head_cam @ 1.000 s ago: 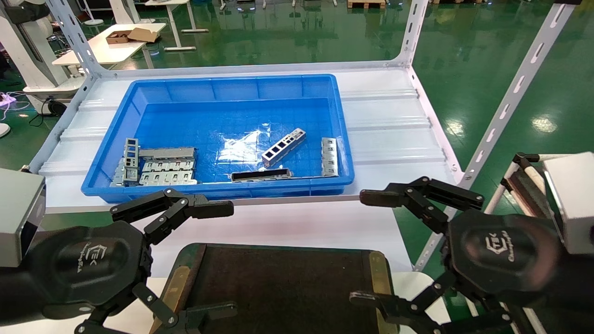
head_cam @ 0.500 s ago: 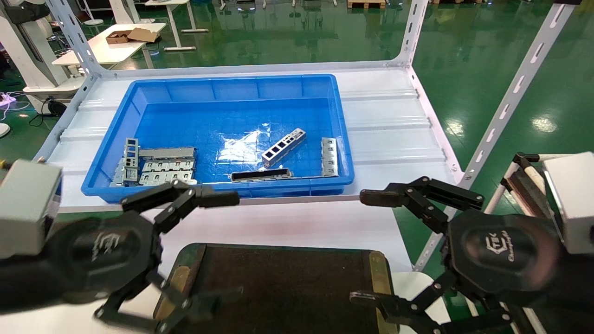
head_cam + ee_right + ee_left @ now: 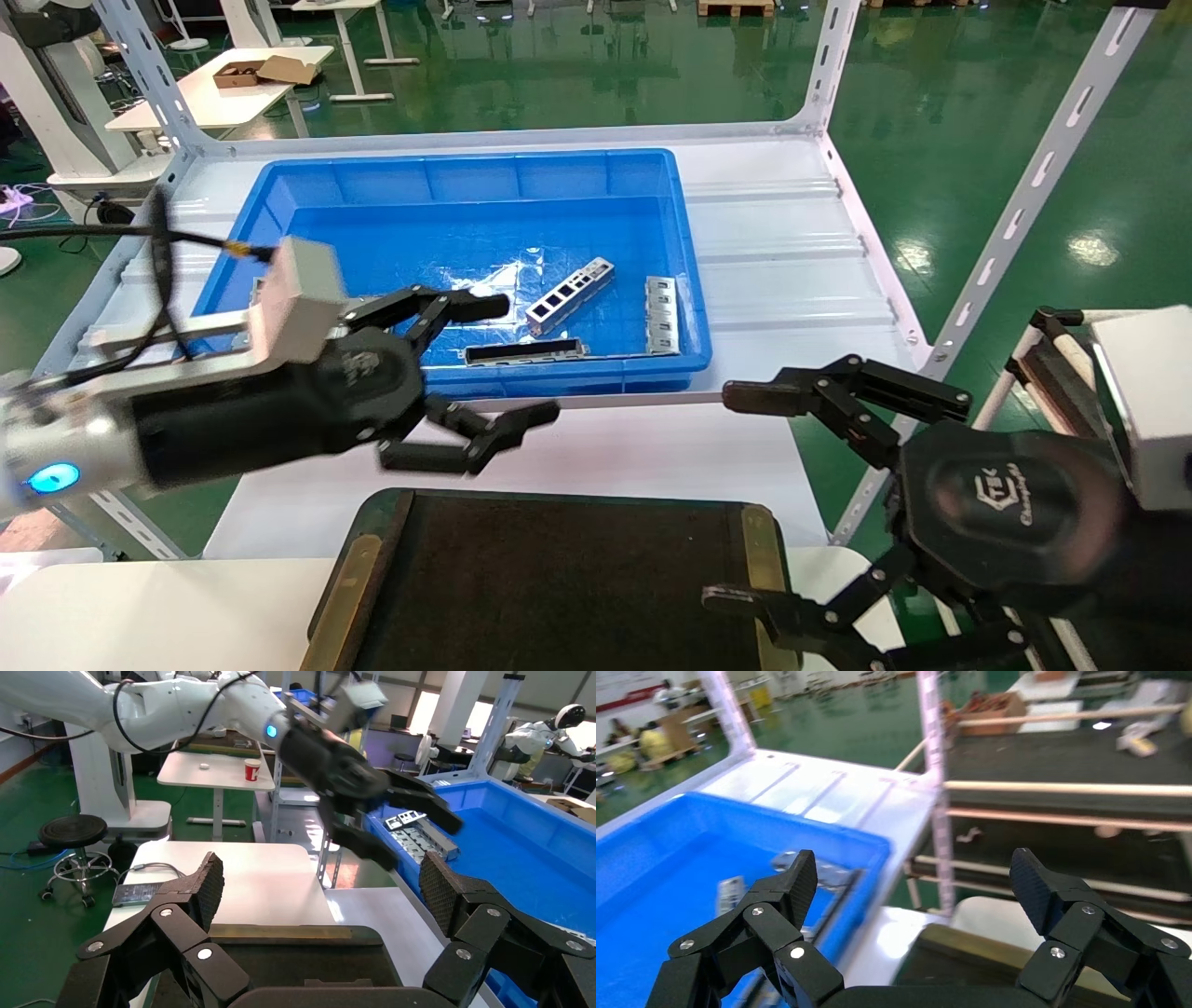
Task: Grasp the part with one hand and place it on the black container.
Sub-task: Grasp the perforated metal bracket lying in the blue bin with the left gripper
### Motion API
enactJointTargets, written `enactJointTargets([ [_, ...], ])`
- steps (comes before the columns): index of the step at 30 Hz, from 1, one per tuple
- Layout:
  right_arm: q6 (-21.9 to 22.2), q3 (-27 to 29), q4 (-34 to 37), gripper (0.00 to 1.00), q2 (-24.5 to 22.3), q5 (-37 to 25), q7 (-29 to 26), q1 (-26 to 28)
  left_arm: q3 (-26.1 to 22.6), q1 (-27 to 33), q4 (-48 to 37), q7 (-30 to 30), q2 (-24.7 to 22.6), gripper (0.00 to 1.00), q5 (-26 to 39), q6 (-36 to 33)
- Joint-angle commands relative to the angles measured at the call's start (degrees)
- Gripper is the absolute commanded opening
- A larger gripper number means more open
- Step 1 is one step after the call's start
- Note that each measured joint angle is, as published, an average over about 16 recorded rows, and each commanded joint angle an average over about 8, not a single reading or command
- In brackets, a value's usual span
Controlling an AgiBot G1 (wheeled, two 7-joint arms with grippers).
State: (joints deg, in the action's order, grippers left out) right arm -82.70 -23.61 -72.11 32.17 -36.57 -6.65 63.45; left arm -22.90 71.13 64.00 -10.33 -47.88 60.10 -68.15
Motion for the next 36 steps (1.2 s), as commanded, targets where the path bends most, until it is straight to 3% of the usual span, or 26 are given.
enactJointTargets([
  [1, 0.0, 0.0, 0.0, 1.0, 0.0, 0.0, 0.0, 0.0, -1.13, 1.43, -1.2, -0.44, -1.69, 1.0, 2.54, 2.08],
  [16, 0.0, 0.0, 0.0, 1.0, 0.0, 0.0, 0.0, 0.0, -6.78, 14.07, -29.07, 5.54, -20.05, 1.0, 15.07, 16.35],
  [18, 0.0, 0.0, 0.0, 0.92, 0.0, 0.0, 0.0, 0.0, -7.03, 15.48, -33.02, 6.81, -21.95, 1.0, 15.71, 17.64],
  [20, 0.0, 0.0, 0.0, 0.67, 0.0, 0.0, 0.0, 0.0, -7.21, 16.73, -36.65, 8.14, -23.62, 0.87, 16.21, 18.79],
  [25, 0.0, -0.01, 0.0, 0.06, 0.0, 0.0, 0.0, 0.0, -7.29, 19.25, -44.7, 11.44, -27.19, 0.24, 16.75, 21.65],
  [26, 0.0, -0.01, 0.0, 0.0, 0.0, 0.0, 0.0, 0.0, -7.25, 19.64, -46.04, 12.03, -27.76, 0.12, 16.71, 22.15],
  [28, 0.0, -0.01, 0.0, 0.0, 0.0, 0.0, 0.0, 0.0, -7.18, 20.29, -48.33, 13.04, -28.68, 0.0, 16.48, 23.01],
  [36, 0.0, -0.01, 0.0, 0.0, 0.0, 0.0, 0.0, 0.0, -7.83, 20.99, -52.63, 14.73, -30.0, 0.0, 14.76, 24.48],
])
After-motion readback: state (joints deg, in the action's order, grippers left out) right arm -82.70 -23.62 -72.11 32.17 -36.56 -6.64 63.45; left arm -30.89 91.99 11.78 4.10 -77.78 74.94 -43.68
